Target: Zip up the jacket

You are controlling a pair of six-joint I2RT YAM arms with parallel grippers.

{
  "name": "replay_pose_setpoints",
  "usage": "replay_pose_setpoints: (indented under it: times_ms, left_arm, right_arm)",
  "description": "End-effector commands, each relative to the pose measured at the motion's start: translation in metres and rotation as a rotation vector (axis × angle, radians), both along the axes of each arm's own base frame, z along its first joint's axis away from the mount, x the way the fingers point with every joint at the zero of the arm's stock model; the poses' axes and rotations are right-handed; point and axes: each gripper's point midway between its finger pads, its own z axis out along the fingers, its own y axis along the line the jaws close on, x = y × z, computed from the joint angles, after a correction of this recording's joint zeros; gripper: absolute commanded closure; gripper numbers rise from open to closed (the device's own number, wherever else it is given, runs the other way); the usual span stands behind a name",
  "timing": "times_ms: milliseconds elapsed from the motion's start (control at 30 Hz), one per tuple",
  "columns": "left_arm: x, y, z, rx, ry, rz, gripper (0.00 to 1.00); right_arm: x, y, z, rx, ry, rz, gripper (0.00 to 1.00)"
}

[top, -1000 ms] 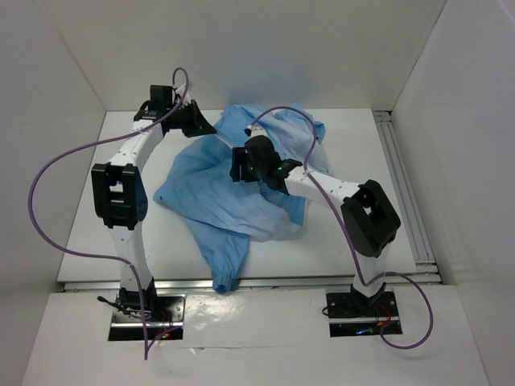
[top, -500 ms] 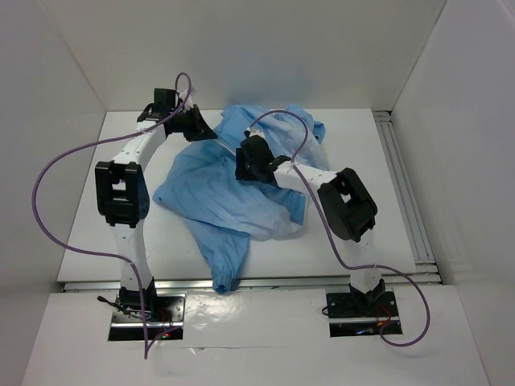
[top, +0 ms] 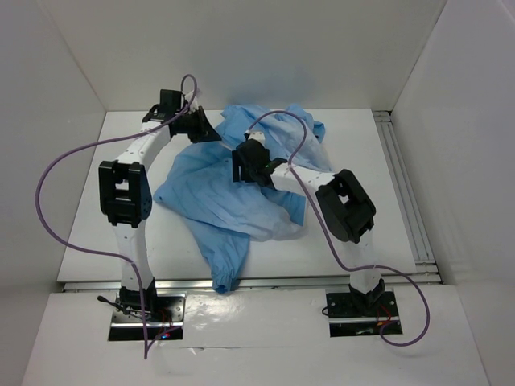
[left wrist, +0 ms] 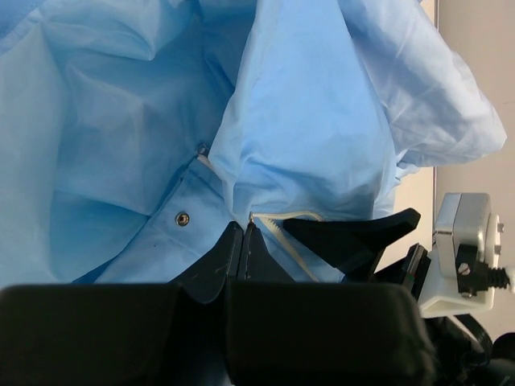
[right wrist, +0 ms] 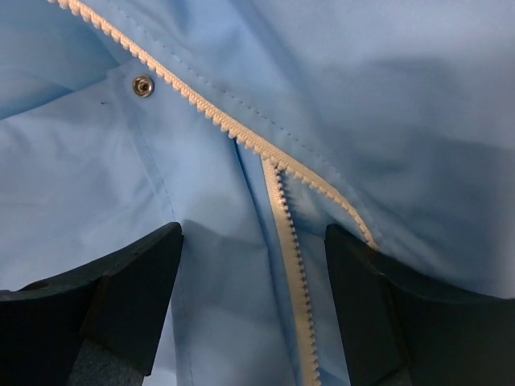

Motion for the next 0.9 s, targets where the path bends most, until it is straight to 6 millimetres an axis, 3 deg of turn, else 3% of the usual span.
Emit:
replay_pose_setpoints:
  times_ms: [0, 67, 167, 233, 300, 333, 467, 667, 700, 867]
  left_arm:
    - [0.001, -0.008, -0.001, -0.007, -0.002, -0.009, 1.00]
    - [0.001, -0.008, -0.001, -0.007, -0.002, -0.009, 1.00]
    - [-0.001, -0.013, -0.001, -0.007, -0.002, -0.019, 1.00]
    - [0.000, -0.012, -0.002, -0.001, -0.003, -0.012, 1.00]
    - [0.000, -0.012, -0.002, -0.001, -0.003, -0.012, 1.00]
    - [0.000, -0.012, -0.002, -0.001, -0.003, -0.012, 1.00]
    - [-0.001, -0.015, 0.002, 0.005, -0.013, -0.013, 1.00]
    - [-0.005, -0.020, 0.000, 0.007, -0.002, -0.022, 1.00]
    - [-0.005, -0.020, 0.000, 0.007, -0.002, -0.022, 1.00]
    - [-0.008, -0.019, 0.000, 0.018, -0.006, -0.034, 1.00]
  right_arm:
    - [0.005, -0.011, 0.016, -0.067, -0.048, -0.061, 0.21]
    - [0.004, -0.006, 0.017, -0.056, -0.046, -0.035, 0.23]
    - [0.002, 0.008, 0.019, -0.008, -0.048, 0.032, 0.35]
    - [-0.001, 0.012, 0.023, 0.012, -0.051, 0.062, 0.51]
    - [-0.002, 0.019, 0.031, 0.044, -0.057, 0.088, 0.61]
    - [-0.007, 0.025, 0.031, 0.049, -0.053, 0.105, 0.77]
    - [-0.009, 0.024, 0.045, 0.065, -0.075, 0.118, 1.00]
    - [-0.028, 0.018, 0.060, 0.085, -0.090, 0.150, 1.00]
    - [-0.031, 0.015, 0.070, 0.096, -0.103, 0.150, 1.00]
    - [-0.066, 0.008, 0.073, 0.096, -0.097, 0.200, 1.00]
